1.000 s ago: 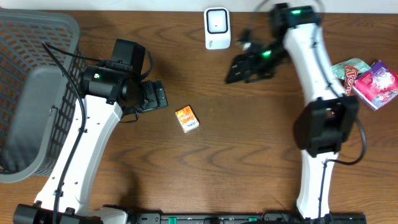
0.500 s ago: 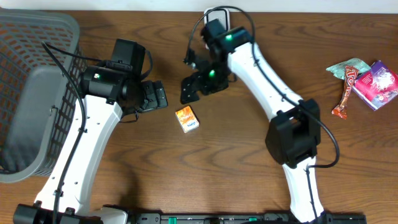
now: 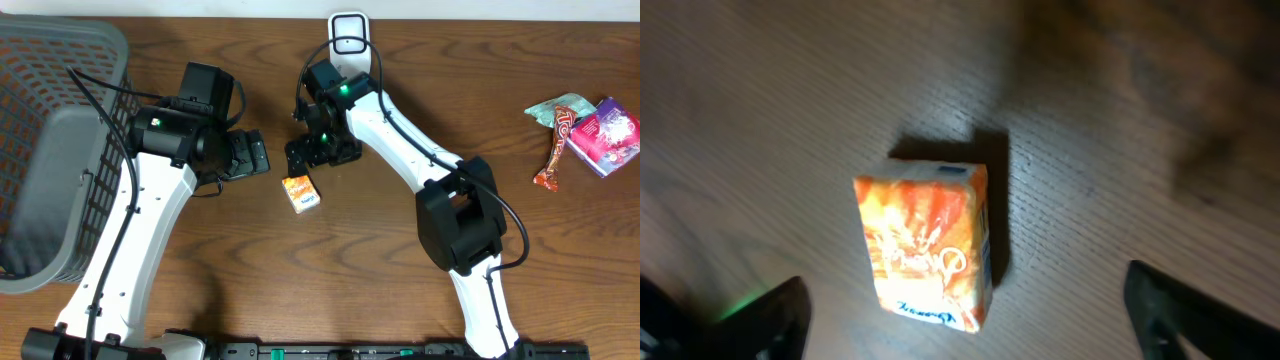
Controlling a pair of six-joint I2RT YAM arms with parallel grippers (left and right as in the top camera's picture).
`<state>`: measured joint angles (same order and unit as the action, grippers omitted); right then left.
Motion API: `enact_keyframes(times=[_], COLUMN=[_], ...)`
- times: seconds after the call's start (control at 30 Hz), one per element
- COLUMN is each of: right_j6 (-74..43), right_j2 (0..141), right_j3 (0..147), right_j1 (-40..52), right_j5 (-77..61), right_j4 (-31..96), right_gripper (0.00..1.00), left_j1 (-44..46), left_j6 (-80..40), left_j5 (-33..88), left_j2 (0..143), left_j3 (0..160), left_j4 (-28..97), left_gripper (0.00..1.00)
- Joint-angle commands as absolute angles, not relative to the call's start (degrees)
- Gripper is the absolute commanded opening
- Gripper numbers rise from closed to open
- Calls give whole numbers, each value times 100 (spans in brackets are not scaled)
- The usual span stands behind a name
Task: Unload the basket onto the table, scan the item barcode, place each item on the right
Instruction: 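Reach the right gripper to the small orange box and grasp it, then lift the orange box off the table with the right gripper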
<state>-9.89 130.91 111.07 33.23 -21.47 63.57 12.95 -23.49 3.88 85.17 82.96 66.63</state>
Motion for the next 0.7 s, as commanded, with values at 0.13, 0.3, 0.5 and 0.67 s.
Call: enact_keyframes(times=[0.13, 0.3, 0.5, 0.67], right_j6=[-1179, -1249, -1361, -1588], right_j2=[13139, 13139, 13139, 13139], right_j3=[10969, 10857, 10554, 10097], right_j1=[3332, 3343, 3343, 3347], right_j5=[-2484, -2408, -2392, -2394], right_j4=[6169, 5953, 5621, 5358], right_gripper=[77, 69, 64, 36], left_j1=[1278, 1278, 1278, 1278], left_j6=[-2255, -2255, -2255, -2255], left_j5=[294, 294, 294, 294], left_j2=[8556, 8556, 8556, 8556], left_j3=[8337, 8337, 8337, 8337], left_j4=[6683, 6683, 6683, 6683], left_gripper=[98, 98, 98, 98])
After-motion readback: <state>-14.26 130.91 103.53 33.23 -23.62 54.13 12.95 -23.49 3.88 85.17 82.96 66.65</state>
